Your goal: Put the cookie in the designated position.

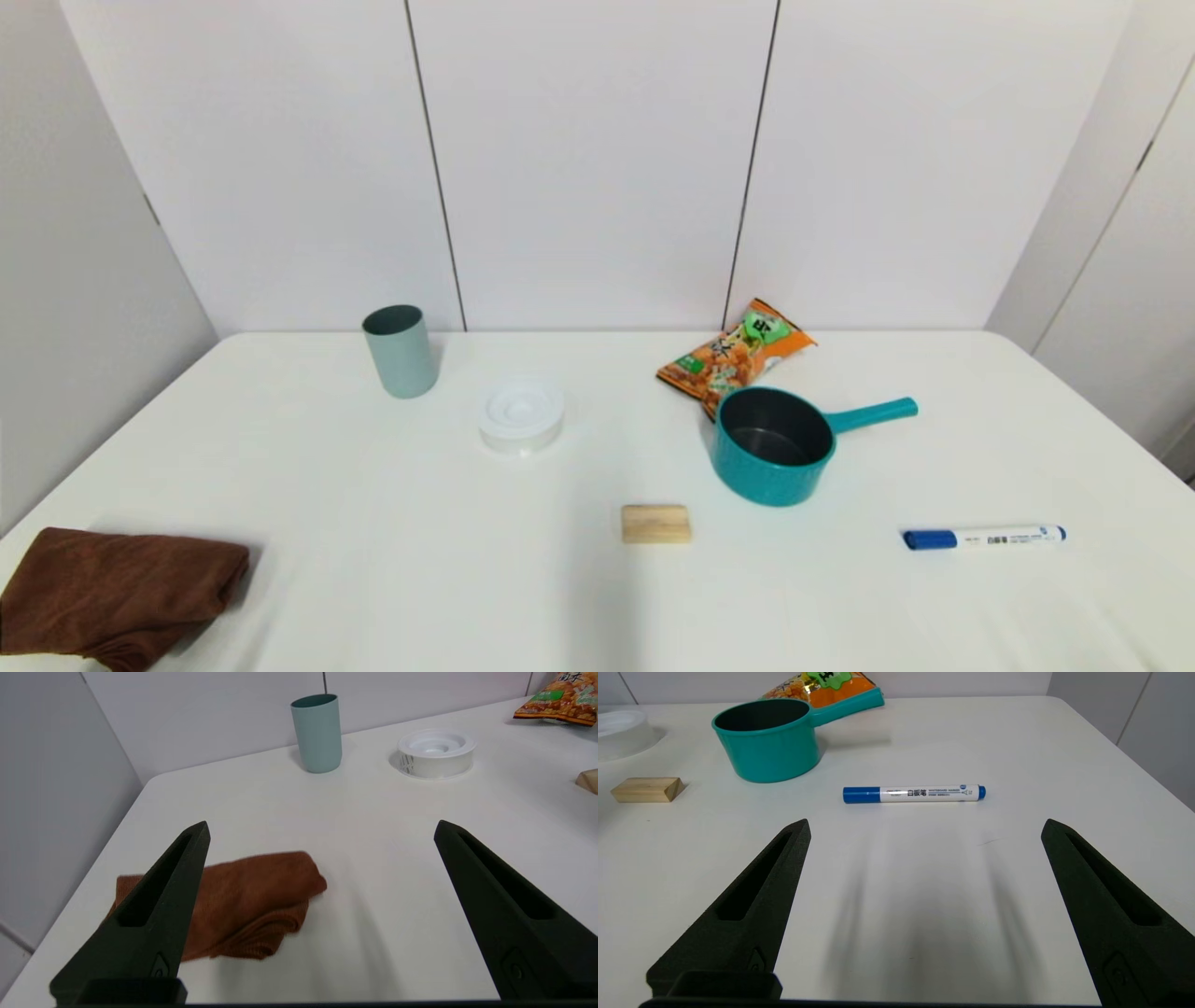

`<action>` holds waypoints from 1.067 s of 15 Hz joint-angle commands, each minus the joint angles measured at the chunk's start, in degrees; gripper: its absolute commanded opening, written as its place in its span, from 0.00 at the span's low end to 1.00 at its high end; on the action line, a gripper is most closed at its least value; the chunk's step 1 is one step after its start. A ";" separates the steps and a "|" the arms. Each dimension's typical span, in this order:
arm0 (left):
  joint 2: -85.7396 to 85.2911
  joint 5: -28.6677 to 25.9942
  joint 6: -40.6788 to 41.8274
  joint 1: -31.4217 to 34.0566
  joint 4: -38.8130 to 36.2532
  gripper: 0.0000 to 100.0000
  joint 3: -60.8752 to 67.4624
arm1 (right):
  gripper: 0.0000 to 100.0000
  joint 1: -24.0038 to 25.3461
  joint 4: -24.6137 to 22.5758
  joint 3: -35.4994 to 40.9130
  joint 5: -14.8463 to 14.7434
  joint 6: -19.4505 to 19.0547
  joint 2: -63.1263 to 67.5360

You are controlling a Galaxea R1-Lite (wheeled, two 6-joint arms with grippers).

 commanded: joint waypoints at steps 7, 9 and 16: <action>-9.21 5.59 -8.95 0.40 12.73 1.00 1.04 | 1.00 0.00 0.02 0.09 0.02 0.00 -0.01; -9.21 6.82 -10.80 0.40 12.64 1.00 1.04 | 1.00 0.09 -0.07 0.09 0.02 0.00 -0.01; -9.21 6.82 -10.80 0.40 12.64 1.00 1.04 | 1.00 0.00 -0.07 0.09 0.02 0.00 -0.01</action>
